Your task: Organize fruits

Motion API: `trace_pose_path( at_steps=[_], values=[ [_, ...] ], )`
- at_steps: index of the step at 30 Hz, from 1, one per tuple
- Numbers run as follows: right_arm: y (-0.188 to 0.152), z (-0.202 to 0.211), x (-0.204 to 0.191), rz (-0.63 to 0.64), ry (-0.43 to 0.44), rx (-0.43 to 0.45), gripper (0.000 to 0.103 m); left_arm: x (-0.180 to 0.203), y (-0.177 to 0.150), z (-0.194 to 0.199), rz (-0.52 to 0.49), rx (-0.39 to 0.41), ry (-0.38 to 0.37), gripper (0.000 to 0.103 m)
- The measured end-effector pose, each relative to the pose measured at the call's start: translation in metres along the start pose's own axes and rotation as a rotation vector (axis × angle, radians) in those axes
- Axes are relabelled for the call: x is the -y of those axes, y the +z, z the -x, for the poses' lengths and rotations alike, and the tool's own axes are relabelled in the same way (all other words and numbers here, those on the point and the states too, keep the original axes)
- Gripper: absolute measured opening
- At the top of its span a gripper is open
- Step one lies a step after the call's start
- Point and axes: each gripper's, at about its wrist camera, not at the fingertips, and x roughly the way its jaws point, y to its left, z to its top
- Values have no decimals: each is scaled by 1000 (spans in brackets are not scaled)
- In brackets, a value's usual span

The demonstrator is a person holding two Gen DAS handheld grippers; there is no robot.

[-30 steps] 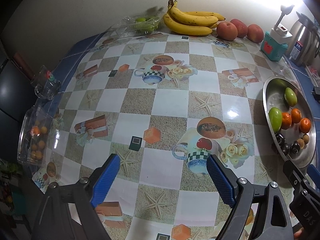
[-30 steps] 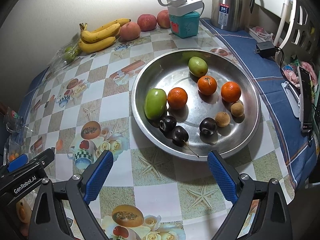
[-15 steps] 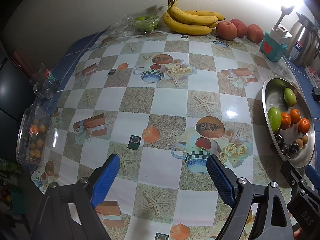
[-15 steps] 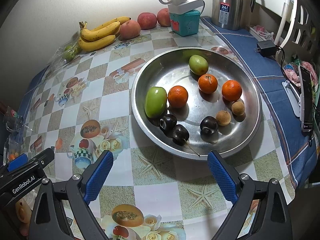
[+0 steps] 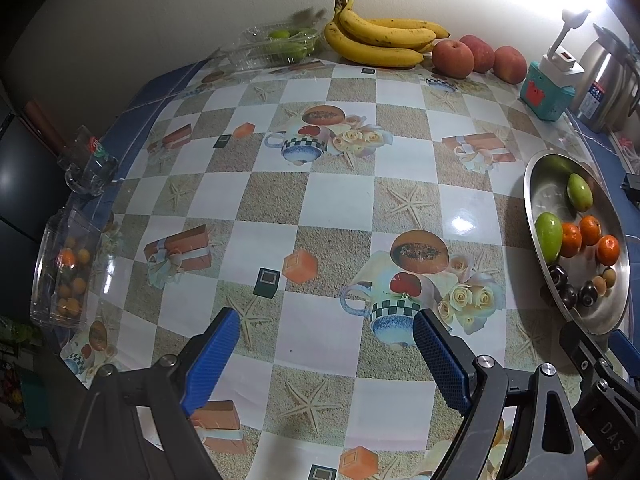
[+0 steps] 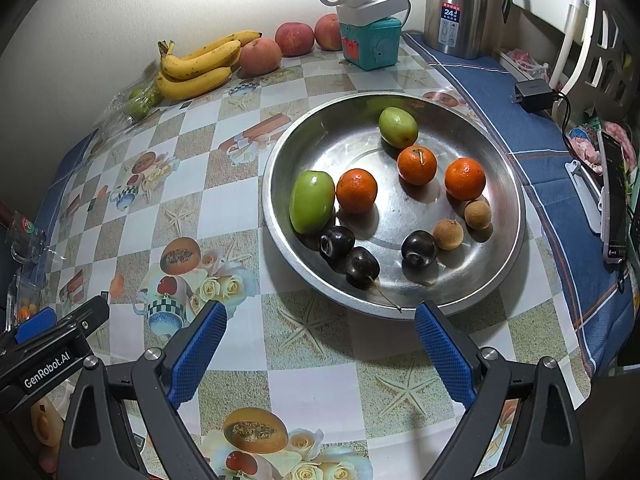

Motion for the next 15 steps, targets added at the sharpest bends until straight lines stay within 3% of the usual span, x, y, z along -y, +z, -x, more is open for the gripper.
trace_pose_path(
  at_steps=[15],
  values=[
    [0, -1, 0, 1, 0, -3, 95, 1, -1, -1, 1, -4, -2, 90]
  ],
)
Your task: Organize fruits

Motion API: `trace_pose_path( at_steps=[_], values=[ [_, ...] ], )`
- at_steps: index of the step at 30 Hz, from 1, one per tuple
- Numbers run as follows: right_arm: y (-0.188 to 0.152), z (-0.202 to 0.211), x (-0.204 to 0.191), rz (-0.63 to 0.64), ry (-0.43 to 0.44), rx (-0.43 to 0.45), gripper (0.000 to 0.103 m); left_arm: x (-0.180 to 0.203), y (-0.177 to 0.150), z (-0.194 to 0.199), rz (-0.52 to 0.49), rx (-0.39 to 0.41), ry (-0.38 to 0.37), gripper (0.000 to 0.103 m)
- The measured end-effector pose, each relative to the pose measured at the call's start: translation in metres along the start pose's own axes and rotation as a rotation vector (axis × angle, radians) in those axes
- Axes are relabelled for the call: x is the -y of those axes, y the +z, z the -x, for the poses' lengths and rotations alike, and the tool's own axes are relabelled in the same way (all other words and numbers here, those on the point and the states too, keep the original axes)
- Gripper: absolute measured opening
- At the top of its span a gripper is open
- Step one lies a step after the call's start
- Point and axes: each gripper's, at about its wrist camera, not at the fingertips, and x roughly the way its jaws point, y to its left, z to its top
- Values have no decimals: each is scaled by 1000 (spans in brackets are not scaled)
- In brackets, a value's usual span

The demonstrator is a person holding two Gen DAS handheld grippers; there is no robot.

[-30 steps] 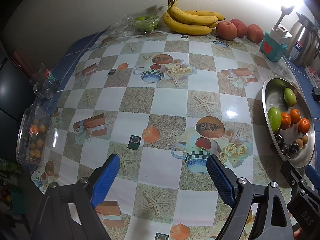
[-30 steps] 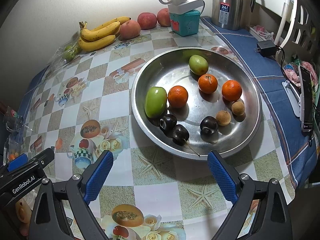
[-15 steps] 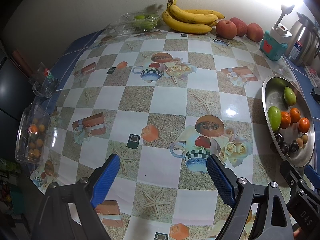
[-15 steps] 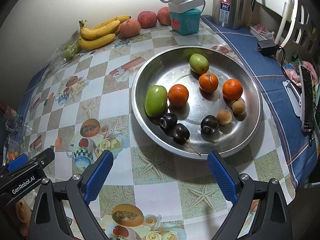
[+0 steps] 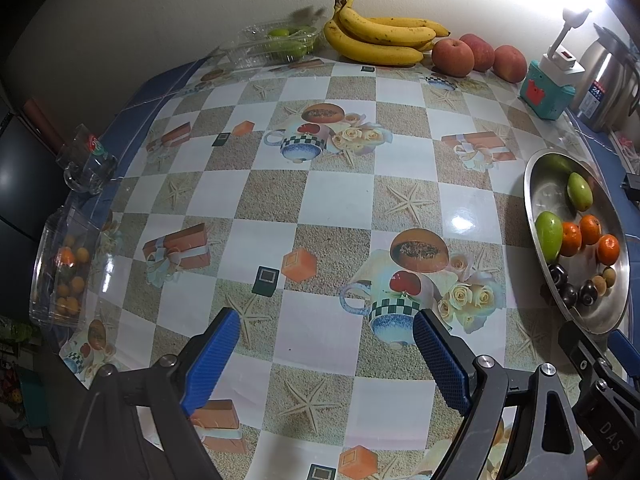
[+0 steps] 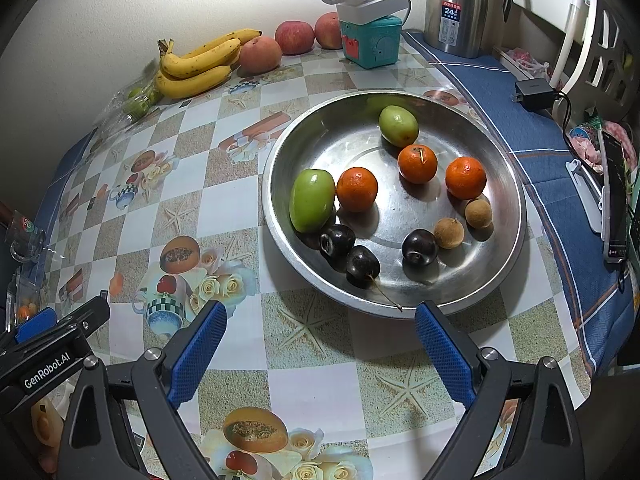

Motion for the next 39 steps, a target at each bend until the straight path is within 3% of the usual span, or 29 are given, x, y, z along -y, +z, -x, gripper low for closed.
trace_pose_path(
  at_steps=[39],
  values=[
    [-1, -3, 0, 4, 0, -13, 95, 0, 0, 0, -2, 1, -1, 90]
  ],
)
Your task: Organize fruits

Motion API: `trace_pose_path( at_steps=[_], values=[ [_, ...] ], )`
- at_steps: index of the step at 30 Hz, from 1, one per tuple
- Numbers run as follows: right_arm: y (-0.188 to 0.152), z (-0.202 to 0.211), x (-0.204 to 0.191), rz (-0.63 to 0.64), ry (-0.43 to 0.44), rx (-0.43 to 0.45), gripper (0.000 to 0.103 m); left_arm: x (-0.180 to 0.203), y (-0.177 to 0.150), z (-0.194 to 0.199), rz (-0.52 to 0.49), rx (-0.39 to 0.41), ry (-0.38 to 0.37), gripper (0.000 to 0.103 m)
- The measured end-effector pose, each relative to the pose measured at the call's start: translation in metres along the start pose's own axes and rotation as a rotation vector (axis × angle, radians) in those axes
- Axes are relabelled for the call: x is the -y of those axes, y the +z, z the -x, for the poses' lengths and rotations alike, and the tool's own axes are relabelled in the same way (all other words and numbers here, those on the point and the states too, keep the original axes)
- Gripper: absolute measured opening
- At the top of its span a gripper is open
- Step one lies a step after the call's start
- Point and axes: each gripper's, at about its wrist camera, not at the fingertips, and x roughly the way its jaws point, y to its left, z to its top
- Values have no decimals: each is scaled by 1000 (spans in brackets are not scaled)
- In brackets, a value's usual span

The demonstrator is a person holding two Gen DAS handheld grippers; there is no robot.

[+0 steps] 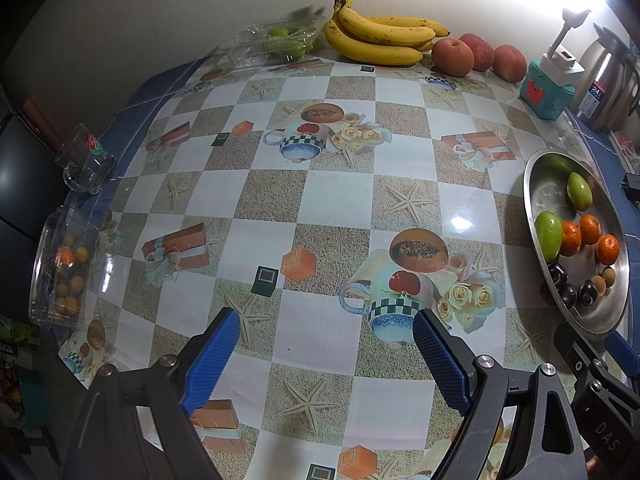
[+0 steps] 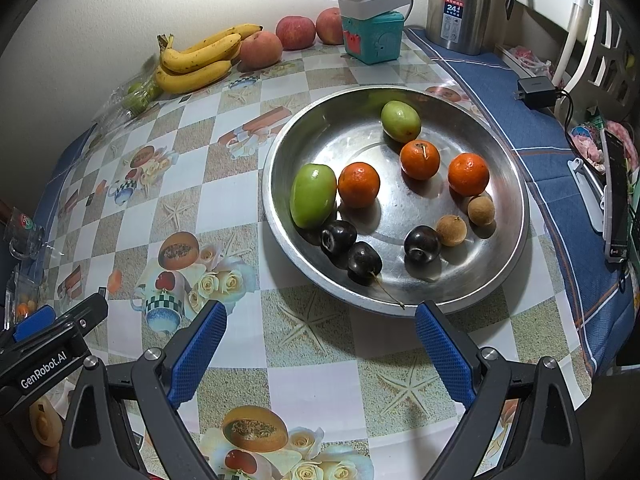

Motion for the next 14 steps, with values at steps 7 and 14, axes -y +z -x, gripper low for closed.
trace_pose_path(
  at_steps=[7, 14],
  values=[
    [0, 0, 0, 1, 0, 0, 95, 0, 0, -1, 2, 0, 1, 90],
    [0, 0, 0, 2, 1, -1, 95, -2, 1, 0, 0, 3, -5, 90]
  ],
)
